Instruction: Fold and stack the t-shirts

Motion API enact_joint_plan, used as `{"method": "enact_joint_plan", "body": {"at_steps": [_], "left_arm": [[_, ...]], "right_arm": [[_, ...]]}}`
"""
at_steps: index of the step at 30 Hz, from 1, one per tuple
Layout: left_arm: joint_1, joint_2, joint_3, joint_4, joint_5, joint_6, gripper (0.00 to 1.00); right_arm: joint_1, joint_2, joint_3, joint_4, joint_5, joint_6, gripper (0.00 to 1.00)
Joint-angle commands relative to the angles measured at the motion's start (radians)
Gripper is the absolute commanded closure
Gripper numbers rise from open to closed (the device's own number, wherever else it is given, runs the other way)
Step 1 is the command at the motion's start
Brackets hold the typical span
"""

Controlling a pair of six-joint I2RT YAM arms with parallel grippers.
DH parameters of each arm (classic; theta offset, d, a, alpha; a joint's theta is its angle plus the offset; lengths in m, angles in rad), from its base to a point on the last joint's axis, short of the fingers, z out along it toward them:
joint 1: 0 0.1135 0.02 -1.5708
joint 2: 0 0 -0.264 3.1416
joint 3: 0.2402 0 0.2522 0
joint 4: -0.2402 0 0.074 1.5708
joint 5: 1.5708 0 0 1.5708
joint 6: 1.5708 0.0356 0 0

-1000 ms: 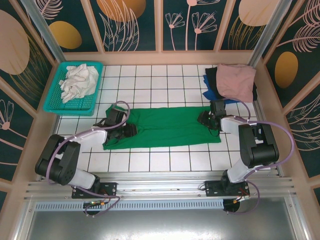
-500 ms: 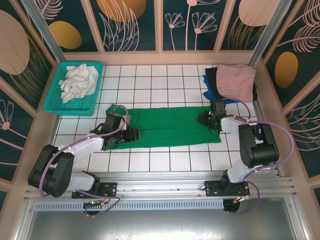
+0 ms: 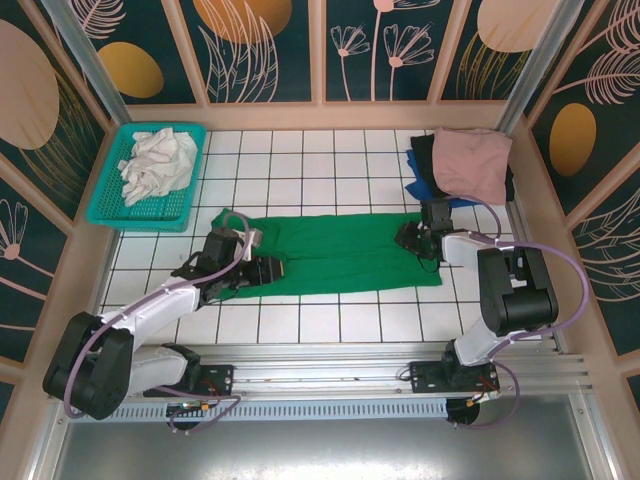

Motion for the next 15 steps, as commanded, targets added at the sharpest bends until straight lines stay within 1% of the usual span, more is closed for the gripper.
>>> {"method": "enact_joint_plan", "body": {"at_steps": [1,2,3,4,6,7,8,10,12,15], "left_arm": [[-0.005,0.031,0.031,-0.004,-0.078,-0.026,0.48],[-0.005,0.058,0.046,-0.011,-0.14,-0.048,0.45],[-0.004,0.1,0.067,-0.026,-0.224,-0.088,0.44],[-0.002,0.156,0.087,-0.021,-0.28,-0.121,0.44],[-0.001,0.269,0.123,0.008,-0.309,-0.165,0.49],[-0.002,0.325,0.139,0.022,-0.32,-0.185,0.48],[0.001,0.363,0.149,0.028,-0.34,-0.202,0.44],[0.017,0.428,0.175,0.034,-0.389,-0.229,0.44],[0.044,0.474,0.211,0.03,-0.412,-0.225,0.42],[0.091,0.557,0.307,-0.006,-0.444,-0.179,0.42]], "right_arm": [[0.008,-0.034,0.021,-0.093,0.066,-0.011,0.58],[0.021,-0.039,0.027,-0.091,0.091,-0.009,0.59],[0.039,-0.041,0.032,-0.079,0.108,-0.011,0.58],[0.058,-0.037,0.039,-0.06,0.106,-0.016,0.58],[0.088,-0.006,0.049,-0.021,0.103,-0.02,0.58],[0.098,0.02,0.063,-0.014,0.104,-0.023,0.58],[0.102,0.045,0.076,-0.021,0.109,-0.021,0.58],[0.105,0.09,0.092,-0.066,0.132,-0.008,0.58],[0.106,0.09,0.073,-0.097,0.168,0.001,0.58],[0.105,0.03,0.001,-0.122,0.184,0.032,0.58]]}}
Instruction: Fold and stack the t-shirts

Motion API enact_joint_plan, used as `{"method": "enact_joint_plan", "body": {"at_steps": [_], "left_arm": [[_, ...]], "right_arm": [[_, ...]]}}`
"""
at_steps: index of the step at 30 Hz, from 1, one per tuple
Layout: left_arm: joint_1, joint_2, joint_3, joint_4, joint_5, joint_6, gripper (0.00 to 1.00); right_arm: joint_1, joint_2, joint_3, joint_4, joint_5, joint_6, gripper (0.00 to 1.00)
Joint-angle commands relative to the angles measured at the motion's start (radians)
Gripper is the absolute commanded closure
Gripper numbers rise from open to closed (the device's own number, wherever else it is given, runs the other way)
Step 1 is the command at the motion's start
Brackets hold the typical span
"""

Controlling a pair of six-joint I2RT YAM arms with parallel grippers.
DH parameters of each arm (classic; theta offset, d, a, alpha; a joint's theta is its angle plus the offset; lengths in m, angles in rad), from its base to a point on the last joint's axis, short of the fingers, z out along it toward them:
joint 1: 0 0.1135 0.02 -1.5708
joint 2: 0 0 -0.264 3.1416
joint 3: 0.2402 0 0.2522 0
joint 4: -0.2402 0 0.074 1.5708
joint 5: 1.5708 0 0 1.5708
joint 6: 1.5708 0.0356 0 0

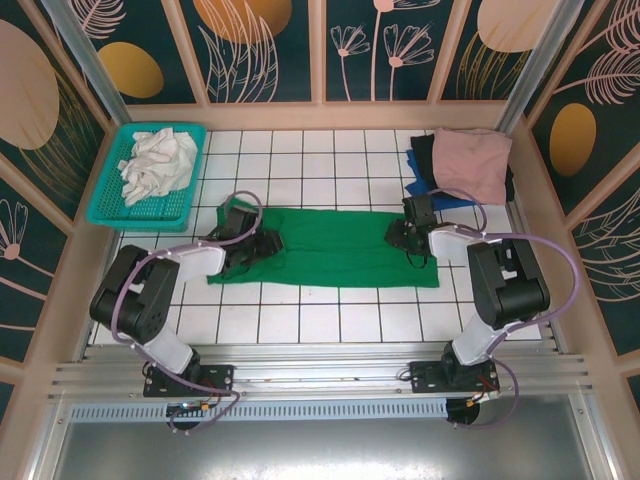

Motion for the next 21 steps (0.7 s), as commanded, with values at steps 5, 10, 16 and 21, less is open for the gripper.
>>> {"method": "enact_joint_plan", "body": {"at_steps": [5,10,16,21], "left_arm": [[0.1,0.326,0.37,-0.153,-0.122,0.137,0.4],[0.1,0.53,0.808,-0.3,-0.092,0.232,0.36],[0.1,0.514,0.895,-0.349,-0.08,0.275,0.26],[0.099,0.611,0.927,-0.304,0.025,0.245,0.28]], "right_arm": [[0.061,-0.148,-0.178,-0.17,0.029,0.15,0.5],[0.209,-0.281,-0.184,-0.228,0.083,0.201,0.46],[0.235,-0.212,-0.072,-0.111,0.09,0.118,0.42],[0.299,-0.074,0.023,-0.119,0.088,0.056,0.43]]}}
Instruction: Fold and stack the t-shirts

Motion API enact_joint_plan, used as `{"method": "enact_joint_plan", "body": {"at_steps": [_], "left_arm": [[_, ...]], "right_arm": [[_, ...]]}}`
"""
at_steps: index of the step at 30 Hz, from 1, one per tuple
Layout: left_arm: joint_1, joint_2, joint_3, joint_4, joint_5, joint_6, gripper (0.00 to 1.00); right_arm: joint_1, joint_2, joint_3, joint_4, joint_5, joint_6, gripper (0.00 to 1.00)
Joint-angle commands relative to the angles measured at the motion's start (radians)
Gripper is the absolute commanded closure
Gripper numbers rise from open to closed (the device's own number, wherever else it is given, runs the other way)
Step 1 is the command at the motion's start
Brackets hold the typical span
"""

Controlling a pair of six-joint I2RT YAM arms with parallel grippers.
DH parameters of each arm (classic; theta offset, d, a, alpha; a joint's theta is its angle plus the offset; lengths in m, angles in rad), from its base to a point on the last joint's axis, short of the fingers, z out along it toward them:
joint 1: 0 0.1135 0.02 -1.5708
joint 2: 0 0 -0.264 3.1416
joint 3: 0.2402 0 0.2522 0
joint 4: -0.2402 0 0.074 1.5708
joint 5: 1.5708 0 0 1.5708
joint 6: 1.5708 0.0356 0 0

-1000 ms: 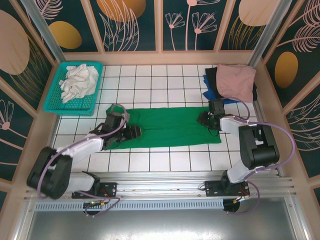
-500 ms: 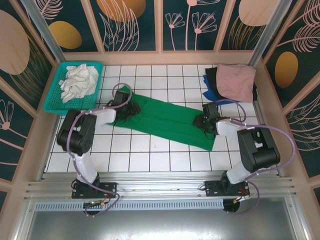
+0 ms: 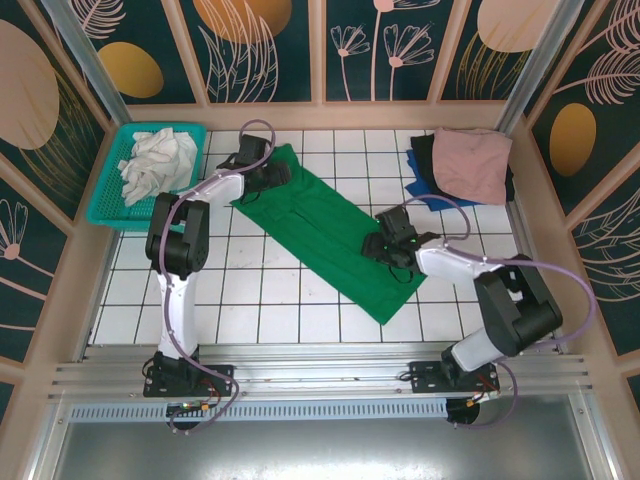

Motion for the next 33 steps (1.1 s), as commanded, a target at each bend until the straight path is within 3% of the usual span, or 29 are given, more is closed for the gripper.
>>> {"method": "enact_joint_plan", "body": {"at_steps": [1,9,14,17,19,22,25,26,27,28,31,33], "left_arm": [[0.002,0.088,0.046,-0.018,0.082,-0.003,0.29],[0.0,0.28,0.244,0.052,0.193,-0.049,0.31],[0.001,0.495,0.602,0.055,0.368,0.003,0.3],[0.001,0.611,0.825,0.025,0.439,-0.018,0.3],[0.001,0.609,0.854,0.04,0.454,-0.029,0.29],[0.0,0.518,0.79,0.05,0.438,0.001,0.26],[0.0,0.371,0.663,0.052,0.399,0.047,0.23],[0.001,0.317,0.612,0.053,0.38,0.067,0.19],[0.0,0.253,0.552,0.057,0.355,0.084,0.04],[0.001,0.196,0.497,0.058,0.315,0.089,0.02],[-0.001,-0.057,0.178,0.17,0.195,0.075,0.02],[-0.004,-0.257,-0.093,0.273,0.173,0.045,0.01]], "right_arm": [[0.058,0.069,0.039,-0.008,0.028,-0.045,0.43],[0.248,0.065,-0.051,0.008,0.037,0.156,0.42],[0.341,0.117,-0.063,0.144,-0.103,0.297,0.39],[0.391,0.162,0.034,0.18,-0.171,0.278,0.32],[0.408,0.156,0.079,0.185,-0.212,0.253,0.27],[0.406,0.058,0.053,0.179,-0.214,0.244,0.2],[0.37,-0.066,0.011,0.048,-0.102,0.222,0.16],[0.349,-0.106,-0.008,-0.01,-0.059,0.218,0.16],[0.327,-0.145,-0.029,-0.066,-0.026,0.217,0.16],[0.306,-0.177,-0.046,-0.108,-0.002,0.217,0.17],[0.246,-0.261,-0.113,-0.205,0.012,0.223,0.2],[0.232,-0.301,-0.143,-0.253,0.025,0.233,0.22]]}}
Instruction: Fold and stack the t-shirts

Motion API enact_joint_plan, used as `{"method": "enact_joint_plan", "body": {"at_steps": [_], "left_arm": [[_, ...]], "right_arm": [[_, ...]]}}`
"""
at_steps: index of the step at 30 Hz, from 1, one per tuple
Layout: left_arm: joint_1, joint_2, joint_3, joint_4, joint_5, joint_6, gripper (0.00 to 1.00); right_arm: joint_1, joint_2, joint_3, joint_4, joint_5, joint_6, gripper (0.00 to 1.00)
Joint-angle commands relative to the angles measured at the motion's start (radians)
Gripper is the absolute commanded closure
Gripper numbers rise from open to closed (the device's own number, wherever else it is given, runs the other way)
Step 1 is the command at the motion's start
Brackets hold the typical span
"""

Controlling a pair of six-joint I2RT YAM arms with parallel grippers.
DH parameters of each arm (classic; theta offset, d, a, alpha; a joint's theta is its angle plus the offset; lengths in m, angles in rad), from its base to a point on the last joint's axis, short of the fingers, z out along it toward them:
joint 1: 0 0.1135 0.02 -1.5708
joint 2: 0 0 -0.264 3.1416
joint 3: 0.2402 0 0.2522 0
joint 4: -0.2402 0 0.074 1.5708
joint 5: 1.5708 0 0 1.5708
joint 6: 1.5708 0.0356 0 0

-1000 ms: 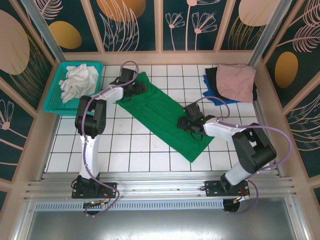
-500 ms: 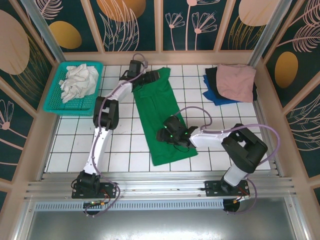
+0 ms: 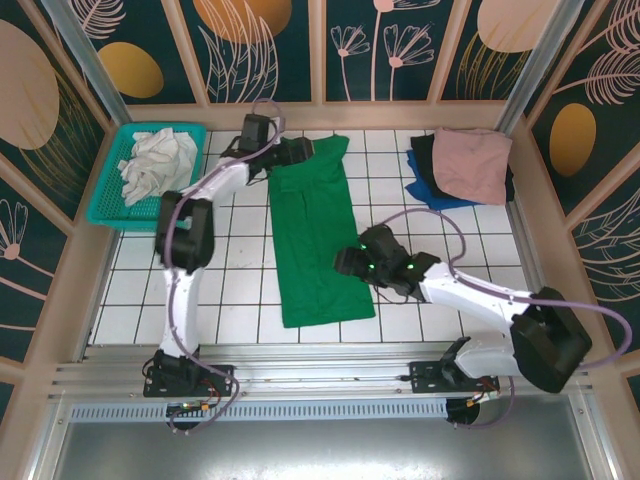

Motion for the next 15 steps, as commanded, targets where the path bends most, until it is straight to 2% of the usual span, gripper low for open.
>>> {"method": "enact_joint_plan", "body": {"at_steps": [1,4,6,10,12,15], "left_arm": [[-0.008,-0.316,-0.309,0.16,-0.094,-0.009,0.02],[-0.078,-0.544,-0.547,0.019,-0.2,0.006,0.02],[-0.133,-0.664,-0.696,-0.095,-0.258,-0.045,0.06],[-0.23,-0.874,-1.023,-0.15,-0.264,-0.236,0.2],[-0.292,-0.977,-1.156,-0.151,-0.262,-0.333,0.24],[-0.386,-1.069,-1.259,-0.144,-0.255,-0.434,0.27]], "right_arm": [[-0.014,-0.041,-0.058,-0.182,0.054,0.005,0.22],[-0.019,-0.042,-0.07,-0.196,0.001,0.0,0.26],[-0.011,-0.027,-0.075,-0.198,-0.025,0.002,0.27],[0.001,-0.001,-0.074,-0.209,-0.053,-0.008,0.32],[0.01,0.001,-0.074,-0.219,-0.053,-0.008,0.33],[0.015,0.009,-0.079,-0.199,-0.083,-0.021,0.33]]}}
